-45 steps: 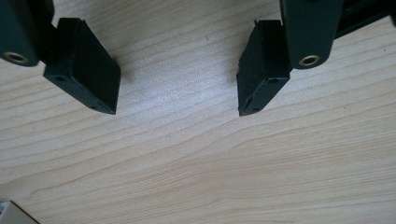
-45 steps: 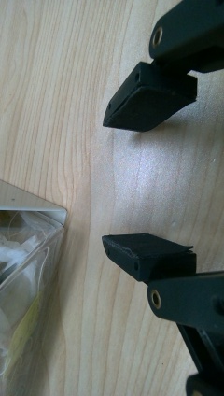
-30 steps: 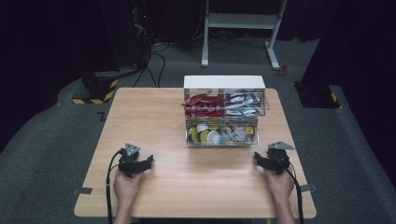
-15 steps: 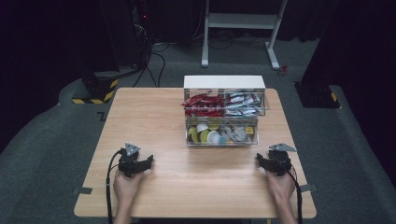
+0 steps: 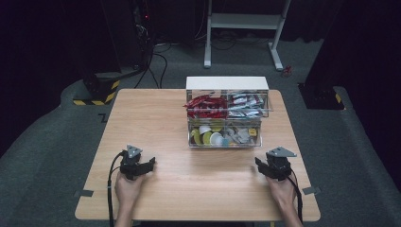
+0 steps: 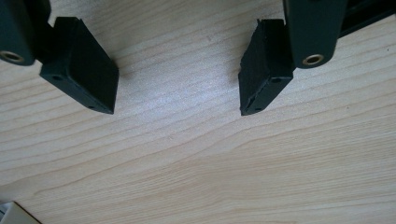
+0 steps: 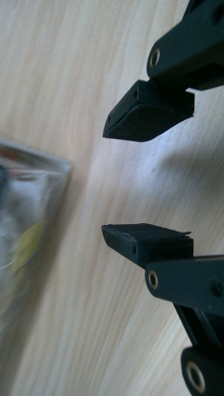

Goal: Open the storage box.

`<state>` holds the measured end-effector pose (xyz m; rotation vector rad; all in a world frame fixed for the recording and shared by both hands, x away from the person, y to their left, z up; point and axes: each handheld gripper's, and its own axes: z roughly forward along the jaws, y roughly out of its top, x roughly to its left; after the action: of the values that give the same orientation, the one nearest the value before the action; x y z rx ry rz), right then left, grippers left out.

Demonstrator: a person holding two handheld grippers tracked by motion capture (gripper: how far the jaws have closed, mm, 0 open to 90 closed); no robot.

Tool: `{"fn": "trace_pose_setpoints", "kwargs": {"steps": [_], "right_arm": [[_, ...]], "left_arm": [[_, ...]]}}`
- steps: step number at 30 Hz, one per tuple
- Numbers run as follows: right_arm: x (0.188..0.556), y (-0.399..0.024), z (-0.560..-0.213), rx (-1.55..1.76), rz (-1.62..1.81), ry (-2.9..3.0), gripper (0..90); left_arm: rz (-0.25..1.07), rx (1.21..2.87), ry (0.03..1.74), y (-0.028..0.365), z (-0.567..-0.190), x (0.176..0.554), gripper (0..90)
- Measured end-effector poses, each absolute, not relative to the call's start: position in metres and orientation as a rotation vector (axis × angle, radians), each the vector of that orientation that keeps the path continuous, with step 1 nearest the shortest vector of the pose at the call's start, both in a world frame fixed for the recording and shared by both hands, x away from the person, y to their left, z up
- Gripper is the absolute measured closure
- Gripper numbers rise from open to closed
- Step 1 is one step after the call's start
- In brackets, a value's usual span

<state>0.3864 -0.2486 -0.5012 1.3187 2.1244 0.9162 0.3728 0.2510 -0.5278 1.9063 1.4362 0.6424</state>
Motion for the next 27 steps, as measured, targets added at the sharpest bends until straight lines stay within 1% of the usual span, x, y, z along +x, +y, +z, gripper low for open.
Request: {"fn": "trace_pose_setpoints", "kwargs": {"steps": [10, 15, 17, 23, 26, 27], "right_arm": [[0.385, -0.246, -0.479, 1.273, 1.052, 2.142, 48.4], [0.381, -0.245, -0.466, 1.249, 1.091, 2.145, 56.2], [0.379, -0.247, -0.465, 1.252, 1.118, 2.144, 57.7], [0.377, -0.248, -0.459, 1.243, 1.146, 2.127, 56.9], [0.375, -0.246, -0.447, 1.19, 1.148, 2.091, 52.6], [0.375, -0.246, -0.447, 1.19, 1.148, 2.091, 52.6]], "left_arm": [[0.641, 1.907, 1.435, 0.251, -0.528, 0.373, 29.1], [0.643, 1.908, 1.435, 0.251, -0.528, 0.373, 29.1], [0.642, 1.907, 1.435, 0.251, -0.528, 0.373, 29.2], [0.642, 1.906, 1.435, 0.251, -0.528, 0.373, 29.5], [0.643, 1.907, 1.435, 0.251, -0.528, 0.373, 29.4], [0.643, 1.907, 1.435, 0.251, -0.528, 0.373, 29.3]]}}
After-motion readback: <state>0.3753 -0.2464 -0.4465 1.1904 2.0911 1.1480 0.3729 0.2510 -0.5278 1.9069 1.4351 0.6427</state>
